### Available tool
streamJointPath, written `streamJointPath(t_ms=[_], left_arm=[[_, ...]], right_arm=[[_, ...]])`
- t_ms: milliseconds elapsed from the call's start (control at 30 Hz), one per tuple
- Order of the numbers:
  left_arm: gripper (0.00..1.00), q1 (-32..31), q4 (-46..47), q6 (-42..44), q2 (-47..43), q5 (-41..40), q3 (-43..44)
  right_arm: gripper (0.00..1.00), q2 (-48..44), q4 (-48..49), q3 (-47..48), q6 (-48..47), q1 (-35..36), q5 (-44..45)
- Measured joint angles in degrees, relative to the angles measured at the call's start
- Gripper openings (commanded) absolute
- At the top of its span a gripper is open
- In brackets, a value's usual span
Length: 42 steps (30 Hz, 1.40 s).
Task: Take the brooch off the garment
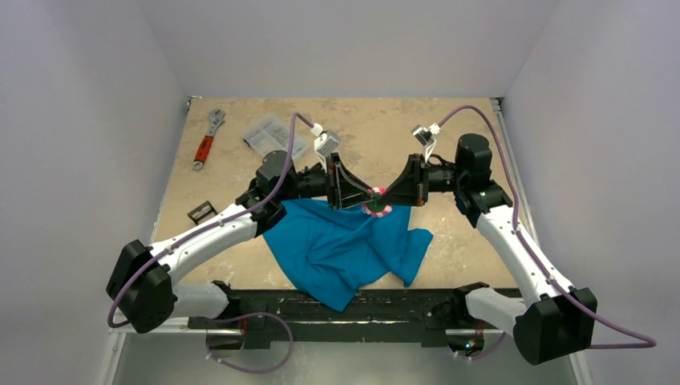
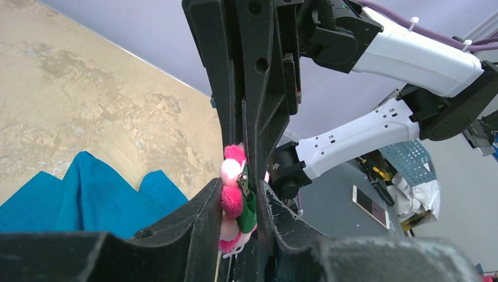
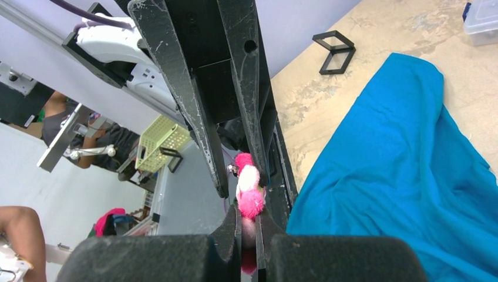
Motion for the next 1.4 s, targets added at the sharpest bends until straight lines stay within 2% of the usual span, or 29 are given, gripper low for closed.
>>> streamJointPath(t_ms=[200,700,1133,1400], left_arm=[[0.18,0.0,0.5,-0.3,0.3,0.0,0.0],[0.14,0.4,4.2,-1.4,2.1,1.2,0.0],[0.19,0.3,4.7,-0.9,3.2,2.0,0.2],[0.26,-0.4,4.2,0.4,3.9,1.8,1.1]], right_arm=[[0.00,0.1,0.0,0.1,-0.1,0.0,0.0],[0.00,0.1,-0.6,0.6,-0.9,-0.4,0.1],[0.00,0.5,-2.1,0.7,-1.3,-0.5,0.1],[0.00,1.2,-2.6,1.0,-1.6,-0.5,-0.3]])
